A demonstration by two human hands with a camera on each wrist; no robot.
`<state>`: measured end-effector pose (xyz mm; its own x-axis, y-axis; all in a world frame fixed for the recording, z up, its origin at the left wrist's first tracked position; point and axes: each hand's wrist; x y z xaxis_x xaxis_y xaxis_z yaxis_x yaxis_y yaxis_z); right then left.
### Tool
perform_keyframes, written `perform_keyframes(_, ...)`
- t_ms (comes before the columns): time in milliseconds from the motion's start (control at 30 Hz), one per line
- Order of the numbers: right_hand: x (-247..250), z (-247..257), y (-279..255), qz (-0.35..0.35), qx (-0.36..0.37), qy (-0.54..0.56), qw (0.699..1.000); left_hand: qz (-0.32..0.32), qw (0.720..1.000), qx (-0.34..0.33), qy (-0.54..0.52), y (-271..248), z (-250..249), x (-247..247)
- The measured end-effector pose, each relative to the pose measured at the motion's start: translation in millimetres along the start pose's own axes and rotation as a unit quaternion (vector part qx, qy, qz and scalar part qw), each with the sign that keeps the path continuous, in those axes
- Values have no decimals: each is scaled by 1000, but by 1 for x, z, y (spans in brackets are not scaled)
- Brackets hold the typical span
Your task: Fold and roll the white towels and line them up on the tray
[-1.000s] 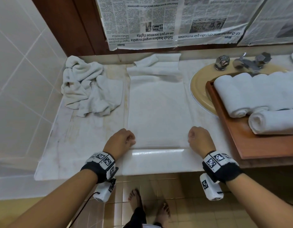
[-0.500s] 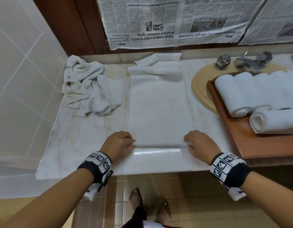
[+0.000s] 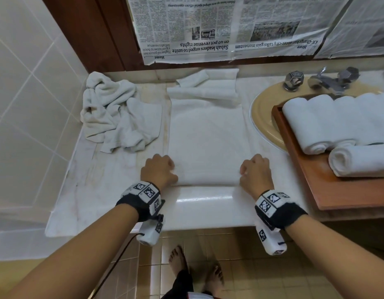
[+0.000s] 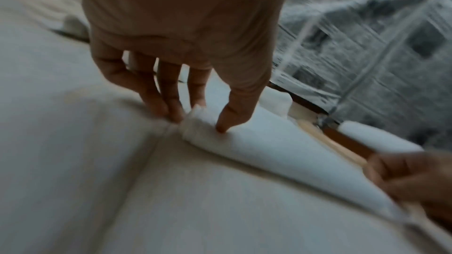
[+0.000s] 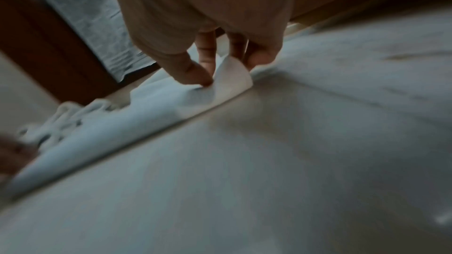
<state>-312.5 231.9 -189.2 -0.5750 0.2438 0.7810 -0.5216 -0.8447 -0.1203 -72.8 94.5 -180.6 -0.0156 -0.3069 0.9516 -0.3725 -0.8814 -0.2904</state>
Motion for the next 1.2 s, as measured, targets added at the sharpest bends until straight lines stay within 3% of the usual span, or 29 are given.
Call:
perform_keyframes(100, -8, -5, -11, 1, 143, -98, 985, -163, 965, -196, 67, -10, 3, -17)
perform_keyframes(200, -3, -10, -20, 39, 183, -140, 972, -191, 938, -270, 103, -24, 6, -31)
perform_keyframes(333, 3, -13, -17, 78, 209, -178, 958, -196, 934, -280, 107, -23, 10, -28)
perform_keyframes(433, 8, -11, -5, 104, 169, -128, 972, -179, 939, -276, 102, -15, 6, -19)
perform_keyframes(500, 17, -8, 1, 154, 121, -83, 977, -114, 962, -240, 69, -12, 5, -8)
perform_keyframes(567, 27, -6, 4, 223, 54, -35, 973, -2, 983, -184, 16, -9, 12, 0)
perform_keyframes(667, 32, -1, 9, 223, -33, 41, 973, 89, 986, -113, -86, -6, 20, 4)
perform_keyframes(800, 15, 14, 9, 99, -68, -7, 993, 16, 994, -56, -96, -3, 8, -2)
perform_keyframes(900, 1, 29, -3, 23, 26, -135, 990, -102, 985, -140, 1, -8, -4, -8)
perform_keyframes(967, -11, 34, -14, 33, 124, -134, 983, -166, 959, -221, 61, -15, -7, -16)
perform_keyframes(1033, -22, 34, -24, 48, 188, -119, 974, -190, 944, -245, 112, -23, -11, -23)
perform_keyframes(1200, -30, 34, -27, 79, 221, -179, 955, -159, 943, -273, 102, -32, -19, -30)
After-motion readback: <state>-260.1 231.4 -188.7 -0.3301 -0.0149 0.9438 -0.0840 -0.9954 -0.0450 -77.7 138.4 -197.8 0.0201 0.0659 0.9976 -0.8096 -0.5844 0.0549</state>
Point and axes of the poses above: each hand's wrist, its own y-axis towards the middle knuckle, its own x-axis out of the back of the hand, z = x × y, and after that the axes turned 14 degrees about y, right-handed
